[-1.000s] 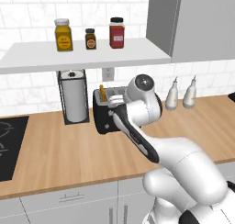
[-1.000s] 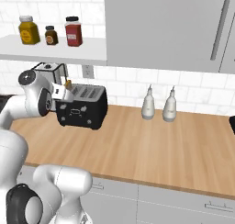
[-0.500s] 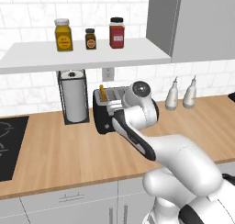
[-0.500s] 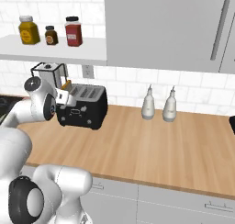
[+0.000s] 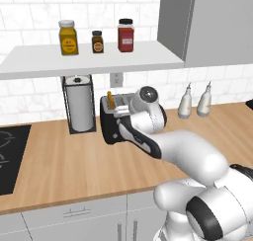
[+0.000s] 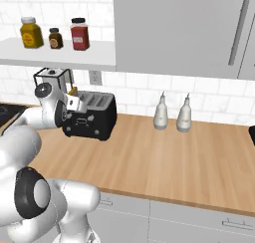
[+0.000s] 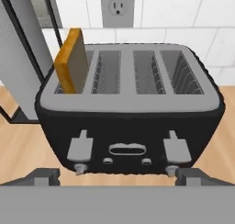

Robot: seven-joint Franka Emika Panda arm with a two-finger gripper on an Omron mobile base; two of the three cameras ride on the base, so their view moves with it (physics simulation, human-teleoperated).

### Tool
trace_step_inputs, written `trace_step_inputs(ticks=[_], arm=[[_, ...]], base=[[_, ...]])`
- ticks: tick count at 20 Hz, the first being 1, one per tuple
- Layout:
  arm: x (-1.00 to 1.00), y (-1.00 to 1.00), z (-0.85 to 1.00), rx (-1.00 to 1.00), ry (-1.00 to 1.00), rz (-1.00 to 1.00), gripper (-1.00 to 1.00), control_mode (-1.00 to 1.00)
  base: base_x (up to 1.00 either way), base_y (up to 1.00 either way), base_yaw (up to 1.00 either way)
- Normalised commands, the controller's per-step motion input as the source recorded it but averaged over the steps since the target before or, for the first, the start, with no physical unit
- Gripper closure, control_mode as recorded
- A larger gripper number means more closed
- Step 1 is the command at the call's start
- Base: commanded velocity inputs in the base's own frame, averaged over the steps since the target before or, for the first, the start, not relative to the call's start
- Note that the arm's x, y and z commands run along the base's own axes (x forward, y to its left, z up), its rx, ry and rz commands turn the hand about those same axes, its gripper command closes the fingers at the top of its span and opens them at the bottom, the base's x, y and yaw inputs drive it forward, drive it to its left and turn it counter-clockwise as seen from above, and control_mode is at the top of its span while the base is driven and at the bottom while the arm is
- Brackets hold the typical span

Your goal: Start the toaster. Once the lever pops up, take the bread to the plate on the dining counter.

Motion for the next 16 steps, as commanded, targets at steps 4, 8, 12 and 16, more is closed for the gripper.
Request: trace_step_inputs(ticks=[4,8,12,16], arm=[[0.24,0.0,-0.17,0.0,0.0,0.0,-1.0,-1.0],[0.02,0.0,-0.27,0.0,0.0,0.0,-1.0,-1.0],[0.0,0.0,-0.27,0.0,0.0,0.0,-1.0,-1.0],[0.0,0.0,-0.13,0.0,0.0,0.0,-1.0,-1.0]], base=[[0.0,0.0,0.0],[0.0,0.0,0.0],[0.0,0.0,0.0],[0.0,0.0,0.0]])
